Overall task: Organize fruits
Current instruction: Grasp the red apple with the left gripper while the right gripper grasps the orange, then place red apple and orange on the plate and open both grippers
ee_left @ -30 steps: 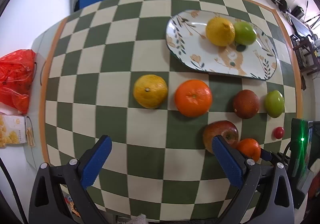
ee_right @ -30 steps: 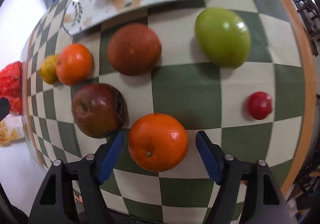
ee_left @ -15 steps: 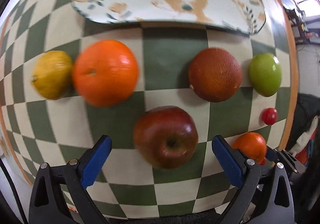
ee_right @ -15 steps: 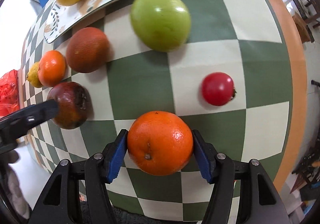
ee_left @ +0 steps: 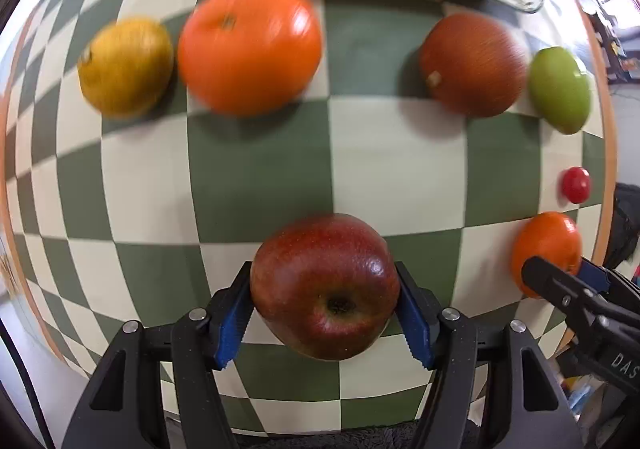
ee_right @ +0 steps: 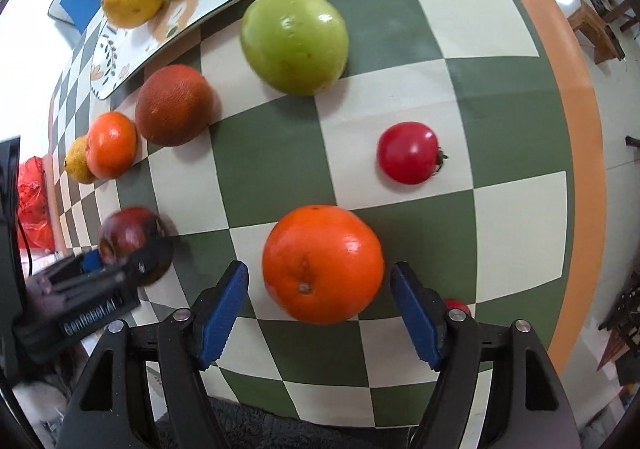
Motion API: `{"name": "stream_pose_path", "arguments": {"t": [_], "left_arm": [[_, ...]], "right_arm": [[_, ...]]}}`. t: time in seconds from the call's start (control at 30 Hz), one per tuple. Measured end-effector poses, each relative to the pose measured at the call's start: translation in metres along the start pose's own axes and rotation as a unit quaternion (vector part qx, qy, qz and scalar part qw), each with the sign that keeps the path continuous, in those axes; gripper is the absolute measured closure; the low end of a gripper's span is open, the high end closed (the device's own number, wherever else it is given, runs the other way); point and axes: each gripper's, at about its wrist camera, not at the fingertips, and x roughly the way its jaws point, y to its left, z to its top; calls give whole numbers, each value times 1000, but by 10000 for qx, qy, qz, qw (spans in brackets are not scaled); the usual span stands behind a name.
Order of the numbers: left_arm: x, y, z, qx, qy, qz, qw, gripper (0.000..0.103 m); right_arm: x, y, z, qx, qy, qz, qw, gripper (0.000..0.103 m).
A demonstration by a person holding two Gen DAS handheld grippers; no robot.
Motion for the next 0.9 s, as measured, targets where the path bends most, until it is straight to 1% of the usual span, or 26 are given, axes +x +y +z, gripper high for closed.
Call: {"name": "stream_pose_path", "arguments": {"t": [0.03, 0.13, 0.17, 0.2, 0.23, 0.27, 0.33, 0.37, 0.43, 0.53, 0.57, 0.63, 0.73, 0.83, 0.9], "left_arm": [[-1, 1, -1, -34, -55, -25, 10000, 40], [-1, -4, -2, 28, -121, 47, 9999, 40], [-1, -5, -2, 48, -148, 63, 9999, 40], [-1, -7, -2, 54, -169, 65, 9998, 40], [-3, -7, -2, 50, -186, 55, 9998, 40], [-6, -9, -1, 50, -183, 33, 9998, 40], [-9, -9, -6, 52, -185, -143, 9997, 40], [-14, -1, -13, 68, -218, -183, 9996, 40], [-32, 0, -14, 98, -334, -290, 9990, 40], [-71, 5, -8, 44, -567, -610, 9965, 40], [-86, 7, -3, 40, -665, -705, 9953, 40], [-118, 13, 12, 37, -926, -838, 9922, 40], [-157, 26, 50, -5, -1275, -846, 9882, 40], [-172, 44, 100, -96, -1401, -721, 9875, 40], [-171, 55, 135, -202, -1383, -541, 9887, 40]], "right_arm": [[1, 2, 4, -21, 7, -30, 10000, 27], [8, 10, 7, 15, 68, -147, 9999, 27], [11, 13, 9, 13, 66, -177, 9998, 28], [12, 14, 9, -15, 44, -242, 9997, 37], [13, 14, 8, -51, 11, -288, 9996, 37], [13, 15, 8, -68, -16, -284, 9996, 37], [13, 18, 6, -142, -61, -345, 9993, 37], [16, 24, 4, -162, -76, -369, 9992, 37], [14, 24, 2, -150, -93, -350, 9992, 38], [12, 31, -2, -64, -66, -122, 9999, 38], [5, 35, -1, -58, -106, -12, 9999, 38], [-14, 43, 1, -101, -262, 180, 9994, 38], [-48, 58, 14, -199, -580, 450, 9971, 38], [-75, 71, 46, -320, -878, 568, 9940, 38], [-84, 84, 70, -410, -1034, 487, 9926, 38]]}}
